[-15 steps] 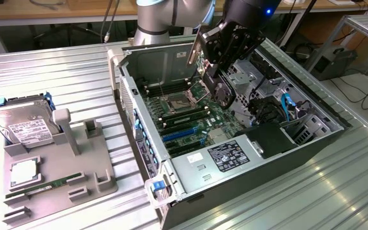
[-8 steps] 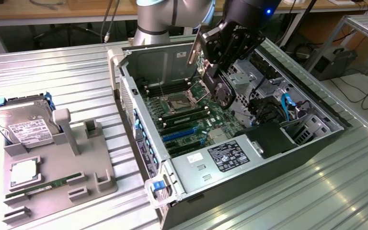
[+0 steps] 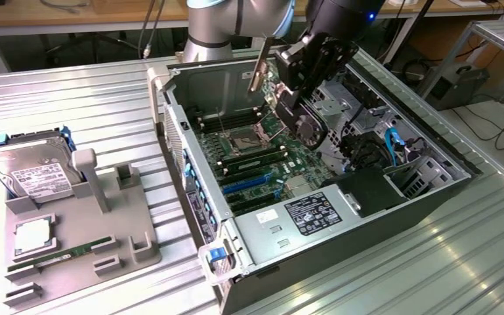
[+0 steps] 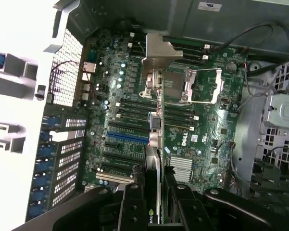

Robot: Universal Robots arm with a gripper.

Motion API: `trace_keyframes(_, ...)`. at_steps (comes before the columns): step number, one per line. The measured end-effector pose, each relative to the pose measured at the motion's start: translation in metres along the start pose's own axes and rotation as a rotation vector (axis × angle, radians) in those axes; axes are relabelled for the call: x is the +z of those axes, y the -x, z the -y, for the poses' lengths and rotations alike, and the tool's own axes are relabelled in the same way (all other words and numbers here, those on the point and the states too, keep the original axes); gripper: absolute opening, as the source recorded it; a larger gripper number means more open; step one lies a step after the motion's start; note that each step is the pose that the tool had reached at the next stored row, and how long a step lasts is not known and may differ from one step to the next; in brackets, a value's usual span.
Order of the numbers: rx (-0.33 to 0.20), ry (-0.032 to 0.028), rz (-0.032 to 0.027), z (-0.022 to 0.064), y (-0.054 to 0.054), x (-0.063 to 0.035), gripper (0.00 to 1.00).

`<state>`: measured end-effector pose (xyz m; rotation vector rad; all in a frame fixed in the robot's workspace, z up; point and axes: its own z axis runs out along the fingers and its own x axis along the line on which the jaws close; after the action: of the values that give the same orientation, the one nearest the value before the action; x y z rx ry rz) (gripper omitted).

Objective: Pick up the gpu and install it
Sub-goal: 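Insert the gpu into the slot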

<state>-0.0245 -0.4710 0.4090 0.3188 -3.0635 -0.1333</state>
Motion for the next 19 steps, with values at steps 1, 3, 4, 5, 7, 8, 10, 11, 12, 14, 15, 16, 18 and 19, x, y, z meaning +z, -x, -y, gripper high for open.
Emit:
trace_keyframes(1,-0.022,-0.0011,-0.0019,0.0,0.0,0.0002,0.26)
trace_keyframes(3,-0.065,-0.0033,-0.0054,0.0,0.0,0.0005,0.26)
trace_keyframes(4,-0.083,-0.0042,-0.0069,0.0,0.0,0.0006,0.26)
trace_keyframes(5,-0.101,-0.0052,-0.0083,0.0001,0.0,0.0007,0.26)
trace_keyframes(7,-0.144,-0.0076,-0.0115,0.0001,0.0001,0.0011,0.26)
trace_keyframes(8,-0.175,-0.0092,-0.0137,0.0001,0.0001,0.0013,0.26)
trace_keyframes(10,-0.23,-0.0122,-0.0177,0.0002,0.0001,0.0018,0.26)
trace_keyframes(11,-0.249,-0.0132,-0.0191,0.0002,0.0001,0.0019,0.26)
trace_keyframes(12,-0.272,-0.0145,-0.0208,0.0002,0.0001,0.0021,0.26)
trace_keyframes(14,-0.314,-0.0168,-0.0238,0.0002,0.0001,0.0025,0.26)
trace_keyframes(15,-0.342,-0.0184,-0.0258,0.0003,0.0002,0.0027,0.26)
trace_keyframes(16,-0.372,-0.02,-0.0279,0.0003,0.0002,0.003,0.26)
trace_keyframes(18,-0.415,-0.0222,-0.031,0.0003,0.0002,0.0035,0.26)
trace_keyframes(19,-0.439,-0.0235,-0.0327,0.0004,0.0002,0.0038,0.26)
